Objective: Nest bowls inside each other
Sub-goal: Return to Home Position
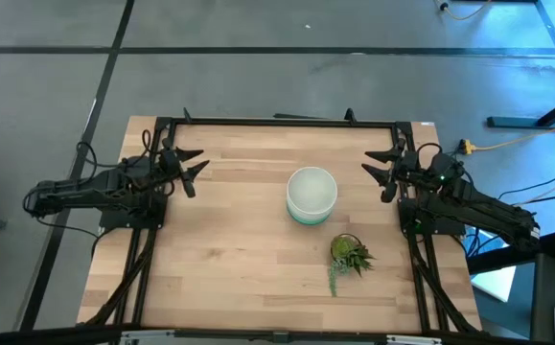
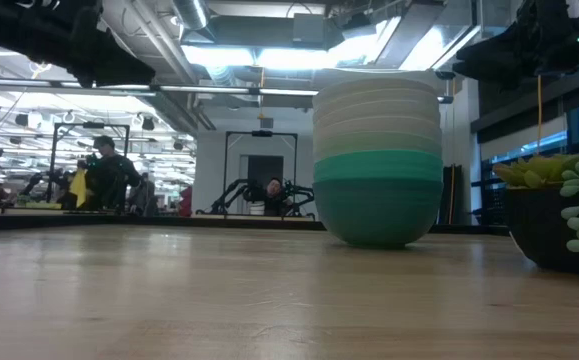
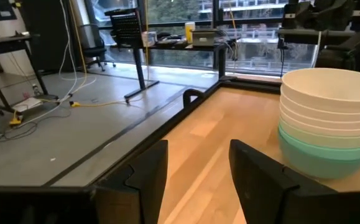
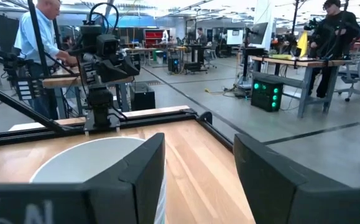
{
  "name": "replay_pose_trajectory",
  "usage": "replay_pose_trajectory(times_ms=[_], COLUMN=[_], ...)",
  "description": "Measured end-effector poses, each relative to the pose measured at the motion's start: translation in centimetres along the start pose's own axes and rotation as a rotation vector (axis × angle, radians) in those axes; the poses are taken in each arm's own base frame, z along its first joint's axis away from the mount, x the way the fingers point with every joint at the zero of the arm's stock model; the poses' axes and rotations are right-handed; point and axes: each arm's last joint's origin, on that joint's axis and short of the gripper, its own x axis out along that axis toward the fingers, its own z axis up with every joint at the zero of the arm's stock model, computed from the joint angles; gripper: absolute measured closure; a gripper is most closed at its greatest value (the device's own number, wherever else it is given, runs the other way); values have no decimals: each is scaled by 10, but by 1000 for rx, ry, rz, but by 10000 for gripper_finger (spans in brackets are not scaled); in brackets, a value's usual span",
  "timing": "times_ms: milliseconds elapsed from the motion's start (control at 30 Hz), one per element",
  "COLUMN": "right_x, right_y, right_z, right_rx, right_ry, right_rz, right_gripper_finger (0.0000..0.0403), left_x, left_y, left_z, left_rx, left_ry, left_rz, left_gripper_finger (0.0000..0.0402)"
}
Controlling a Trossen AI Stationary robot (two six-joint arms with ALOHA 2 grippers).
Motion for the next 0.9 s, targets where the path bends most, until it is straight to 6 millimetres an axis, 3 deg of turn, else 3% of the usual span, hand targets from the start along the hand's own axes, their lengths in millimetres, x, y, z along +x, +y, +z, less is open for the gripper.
replay_pose_trajectory(times_ms=[300, 533, 900], right_x=[0, 0, 0], right_y=[0, -2, -3], right_z=[-1, -2, -2], right_rx=[-3, -130, -129], right_ry=[13, 29, 28], right_rz=[-1, -83, -87], right_gripper_finger=[210, 210, 210], left_x=[0, 0, 0], left_y=[0, 0, 0], left_z=[0, 0, 0], left_rx=[2, 153, 140], left_ry=[1, 1, 1], left_rz=[0, 3, 0], left_gripper_finger=[236, 235, 234])
